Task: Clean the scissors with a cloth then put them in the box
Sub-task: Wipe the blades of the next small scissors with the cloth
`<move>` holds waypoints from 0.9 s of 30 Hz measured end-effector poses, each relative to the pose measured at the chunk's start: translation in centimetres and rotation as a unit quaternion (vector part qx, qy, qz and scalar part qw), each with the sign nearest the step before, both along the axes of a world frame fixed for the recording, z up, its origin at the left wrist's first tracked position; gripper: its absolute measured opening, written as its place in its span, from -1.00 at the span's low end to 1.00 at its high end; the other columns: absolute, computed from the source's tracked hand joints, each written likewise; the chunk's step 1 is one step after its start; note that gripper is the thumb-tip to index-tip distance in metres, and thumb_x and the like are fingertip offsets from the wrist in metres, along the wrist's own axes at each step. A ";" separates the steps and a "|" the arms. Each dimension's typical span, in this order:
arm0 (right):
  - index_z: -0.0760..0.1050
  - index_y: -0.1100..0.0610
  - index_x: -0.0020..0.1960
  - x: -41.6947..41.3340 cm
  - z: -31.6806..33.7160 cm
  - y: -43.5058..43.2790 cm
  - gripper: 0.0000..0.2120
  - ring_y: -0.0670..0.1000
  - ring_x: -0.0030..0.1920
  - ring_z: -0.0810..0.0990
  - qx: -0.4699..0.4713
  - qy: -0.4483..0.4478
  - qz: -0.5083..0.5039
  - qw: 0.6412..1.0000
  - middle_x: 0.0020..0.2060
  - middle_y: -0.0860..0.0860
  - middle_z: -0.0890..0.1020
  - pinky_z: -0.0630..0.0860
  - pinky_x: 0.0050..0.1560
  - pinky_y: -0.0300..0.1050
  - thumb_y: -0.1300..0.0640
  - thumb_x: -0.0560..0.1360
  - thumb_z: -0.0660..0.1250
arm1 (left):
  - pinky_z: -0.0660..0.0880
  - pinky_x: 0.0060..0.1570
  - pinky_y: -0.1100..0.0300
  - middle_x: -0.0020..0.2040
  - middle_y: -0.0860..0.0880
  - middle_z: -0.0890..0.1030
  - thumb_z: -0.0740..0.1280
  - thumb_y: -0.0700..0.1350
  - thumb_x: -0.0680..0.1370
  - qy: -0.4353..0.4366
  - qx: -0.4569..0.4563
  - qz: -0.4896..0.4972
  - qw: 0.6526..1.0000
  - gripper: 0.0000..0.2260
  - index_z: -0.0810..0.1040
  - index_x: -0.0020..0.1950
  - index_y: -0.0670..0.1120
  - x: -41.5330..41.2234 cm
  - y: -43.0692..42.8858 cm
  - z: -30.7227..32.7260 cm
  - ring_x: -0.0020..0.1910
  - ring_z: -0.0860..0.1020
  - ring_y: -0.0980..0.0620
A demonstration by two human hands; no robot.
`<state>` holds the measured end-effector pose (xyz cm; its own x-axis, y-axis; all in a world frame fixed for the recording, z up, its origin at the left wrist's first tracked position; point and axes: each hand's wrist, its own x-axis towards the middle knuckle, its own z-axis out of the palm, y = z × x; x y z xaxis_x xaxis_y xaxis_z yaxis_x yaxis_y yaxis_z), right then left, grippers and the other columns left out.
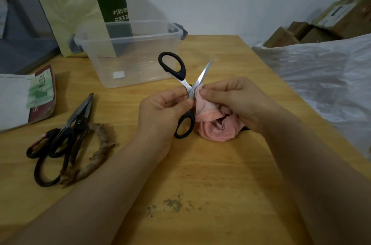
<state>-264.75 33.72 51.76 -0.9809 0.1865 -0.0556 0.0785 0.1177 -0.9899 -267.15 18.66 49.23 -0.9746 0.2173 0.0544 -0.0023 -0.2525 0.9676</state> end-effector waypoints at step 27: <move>0.62 0.25 -0.17 -0.2 0.0 -1.0 -0.88 0.04 -0.41 0.61 -0.133 0.043 -0.107 0.984 -0.38 0.15 0.66 0.59 -0.36 -0.16 0.18 0.39 0.47 | 0.59 -0.14 0.28 -0.30 0.08 0.68 0.41 -0.38 0.41 0.040 -0.017 0.006 0.999 -0.75 0.62 -0.19 -0.01 0.4 0.8 -0.3 -0.21 0.64 0.10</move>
